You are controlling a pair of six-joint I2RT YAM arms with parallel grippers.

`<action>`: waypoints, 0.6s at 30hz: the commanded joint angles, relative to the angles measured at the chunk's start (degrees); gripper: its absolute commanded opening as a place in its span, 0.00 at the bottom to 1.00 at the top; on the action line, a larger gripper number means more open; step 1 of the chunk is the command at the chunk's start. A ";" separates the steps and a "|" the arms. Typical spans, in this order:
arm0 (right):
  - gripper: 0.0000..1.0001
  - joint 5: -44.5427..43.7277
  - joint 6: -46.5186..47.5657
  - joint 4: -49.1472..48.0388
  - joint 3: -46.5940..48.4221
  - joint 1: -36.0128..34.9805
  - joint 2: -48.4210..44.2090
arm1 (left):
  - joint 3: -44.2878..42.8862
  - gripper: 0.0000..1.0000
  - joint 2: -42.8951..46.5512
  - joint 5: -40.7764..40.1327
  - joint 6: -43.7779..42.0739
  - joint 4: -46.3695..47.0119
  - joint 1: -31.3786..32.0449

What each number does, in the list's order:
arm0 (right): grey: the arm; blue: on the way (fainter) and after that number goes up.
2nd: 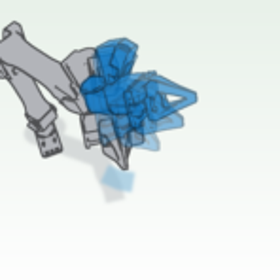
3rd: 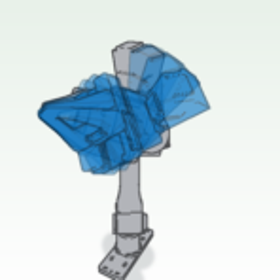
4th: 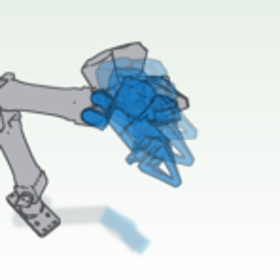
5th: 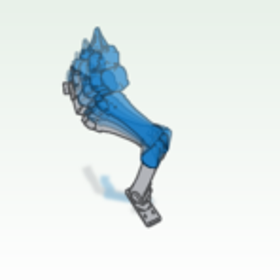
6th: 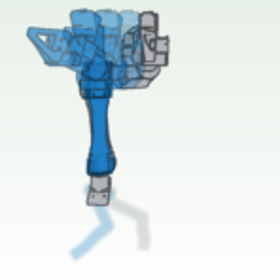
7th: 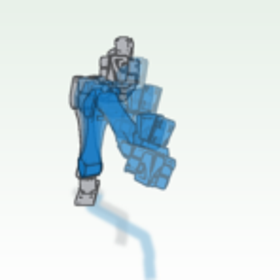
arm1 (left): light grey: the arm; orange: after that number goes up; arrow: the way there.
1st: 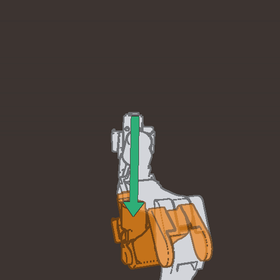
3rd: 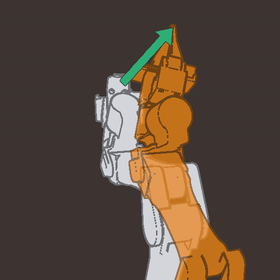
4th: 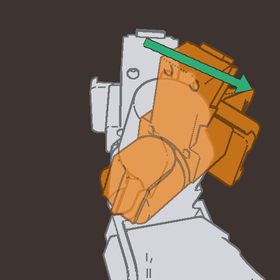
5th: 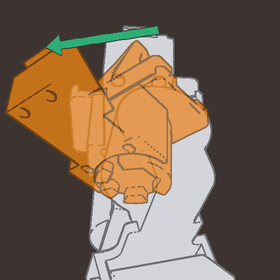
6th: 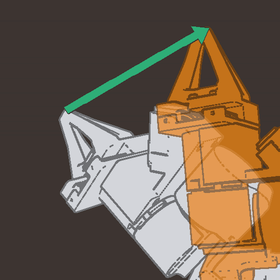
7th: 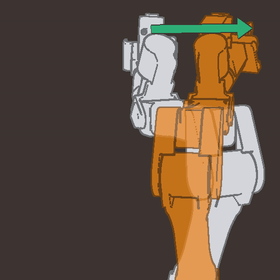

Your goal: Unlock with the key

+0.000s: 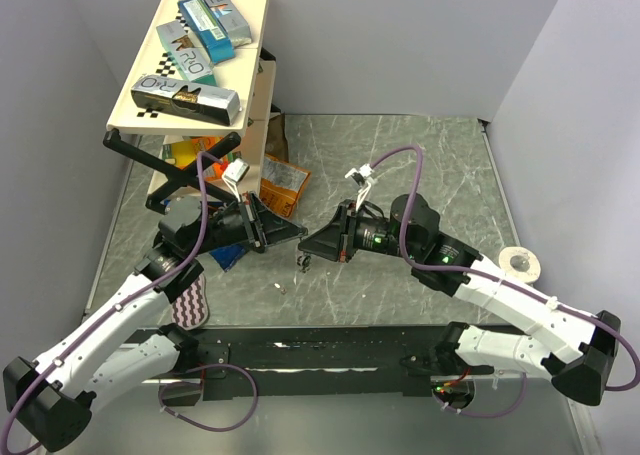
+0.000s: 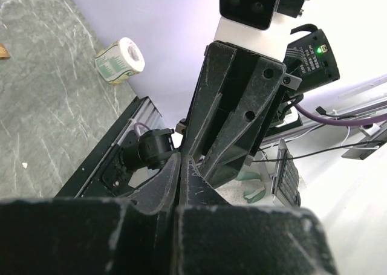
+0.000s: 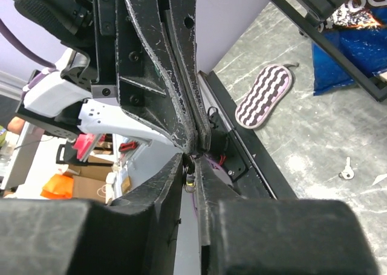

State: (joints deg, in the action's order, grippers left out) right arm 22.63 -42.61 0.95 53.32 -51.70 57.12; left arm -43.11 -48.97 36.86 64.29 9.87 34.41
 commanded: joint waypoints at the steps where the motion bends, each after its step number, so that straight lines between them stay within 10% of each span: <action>1: 0.18 1.36 -1.24 -3.50 0.82 0.37 -0.78 | -1.45 0.01 0.63 1.46 0.40 3.67 -0.14; 5: 0.00 0.75 -1.86 -4.46 -0.67 0.81 -1.66 | -1.36 0.01 0.28 1.63 0.40 4.10 -0.14; 10: 0.00 -1.01 -2.92 -3.69 -1.90 1.51 -2.63 | -2.94 0.02 -1.21 1.90 -1.18 1.92 -0.14; 13: 0.00 -2.24 -3.53 3.14 -1.12 3.88 -2.28 | -5.57 0.59 -3.23 0.94 -4.68 -3.79 -0.22; 18: 0.00 -0.40 -3.62 7.48 -3.74 13.36 -4.73 | -12.15 0.83 -8.33 -3.54 -11.46 -16.78 0.83</action>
State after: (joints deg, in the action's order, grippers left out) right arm 21.91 -45.39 4.56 51.22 -44.62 55.70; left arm -49.10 -54.70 36.82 59.27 2.85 34.39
